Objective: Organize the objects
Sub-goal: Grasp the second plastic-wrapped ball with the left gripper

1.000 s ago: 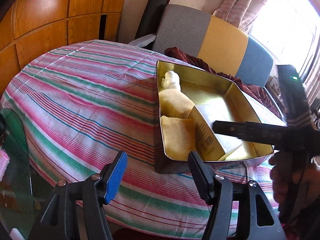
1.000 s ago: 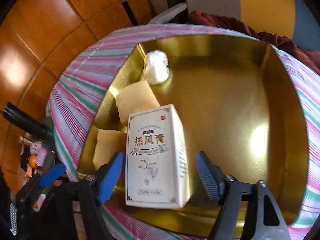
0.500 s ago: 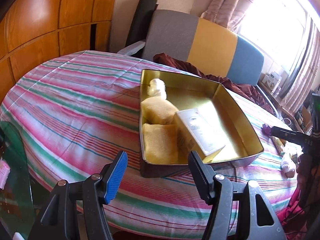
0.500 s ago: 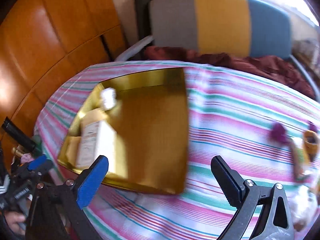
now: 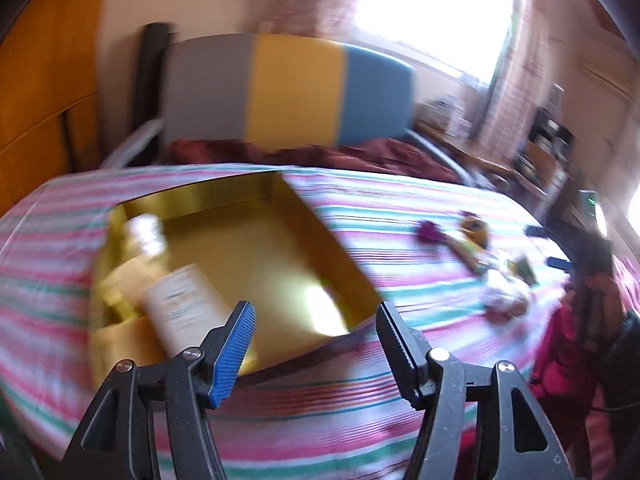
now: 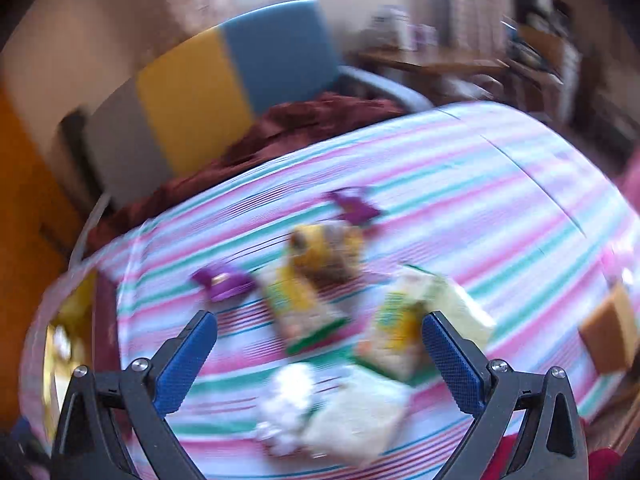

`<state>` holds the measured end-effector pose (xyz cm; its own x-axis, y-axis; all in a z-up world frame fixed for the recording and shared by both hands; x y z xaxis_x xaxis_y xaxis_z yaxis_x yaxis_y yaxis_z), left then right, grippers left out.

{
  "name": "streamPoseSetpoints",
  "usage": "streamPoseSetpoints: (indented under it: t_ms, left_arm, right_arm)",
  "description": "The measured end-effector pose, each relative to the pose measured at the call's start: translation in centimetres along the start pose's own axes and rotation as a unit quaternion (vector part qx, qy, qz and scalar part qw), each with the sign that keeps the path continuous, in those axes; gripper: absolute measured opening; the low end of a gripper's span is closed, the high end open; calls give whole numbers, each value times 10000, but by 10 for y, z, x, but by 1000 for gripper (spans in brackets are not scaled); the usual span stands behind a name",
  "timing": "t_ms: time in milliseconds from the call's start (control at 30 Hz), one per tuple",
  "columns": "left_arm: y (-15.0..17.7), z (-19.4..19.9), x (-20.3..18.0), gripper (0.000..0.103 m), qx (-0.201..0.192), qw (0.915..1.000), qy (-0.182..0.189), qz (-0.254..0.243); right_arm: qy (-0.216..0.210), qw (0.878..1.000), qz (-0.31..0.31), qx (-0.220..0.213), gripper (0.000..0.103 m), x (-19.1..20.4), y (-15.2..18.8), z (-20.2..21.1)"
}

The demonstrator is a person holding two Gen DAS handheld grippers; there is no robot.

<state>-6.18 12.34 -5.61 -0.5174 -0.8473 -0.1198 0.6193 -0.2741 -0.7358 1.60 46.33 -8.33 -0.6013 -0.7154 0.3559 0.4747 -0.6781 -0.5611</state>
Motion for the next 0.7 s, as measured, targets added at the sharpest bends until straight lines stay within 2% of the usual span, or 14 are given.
streamPoseSetpoints:
  t_ms: [67, 133, 267, 367, 467, 700]
  left_arm:
    - [-7, -15, -36, 64, 113, 9988, 343, -319]
    - [-10, -32, -72, 64, 272, 9957, 627, -625]
    - [-9, -69, -129, 64, 680, 9875, 1109, -889]
    - [-7, -91, -158, 58, 983, 9807, 1460, -856]
    - [-8, -107, -183, 56, 1118, 9743, 1758, -861]
    - [-11, -147, -223, 56, 1387, 9661, 2019, -819]
  right_arm:
    - [-295, 9950, -953, 15, 103, -27, -8, 1]
    - [-435, 9900, -1341, -94, 103, -40, -13, 4]
    - [-666, 9874, -1435, -62, 103, -38, -14, 6]
    - [-744, 9879, -1361, -47, 103, -31, -12, 6]
    - [-852, 9848, -1509, -114, 103, -36, -12, 10]
    - [-1096, 9745, -1952, -135, 103, -49, -15, 6]
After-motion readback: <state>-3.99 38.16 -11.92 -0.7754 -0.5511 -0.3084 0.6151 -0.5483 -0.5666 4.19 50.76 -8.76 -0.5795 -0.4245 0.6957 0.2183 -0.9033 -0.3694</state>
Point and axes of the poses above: each gripper's, at about its wrist camera, not at the fingertips, and z roughly against the way its jaws point, x to its left, y to its underside, the point moved 8 cm from there along -z, roughly the way its jaws point, and after that the axes turned 3 degrees about -z, right-handed, at the moved point
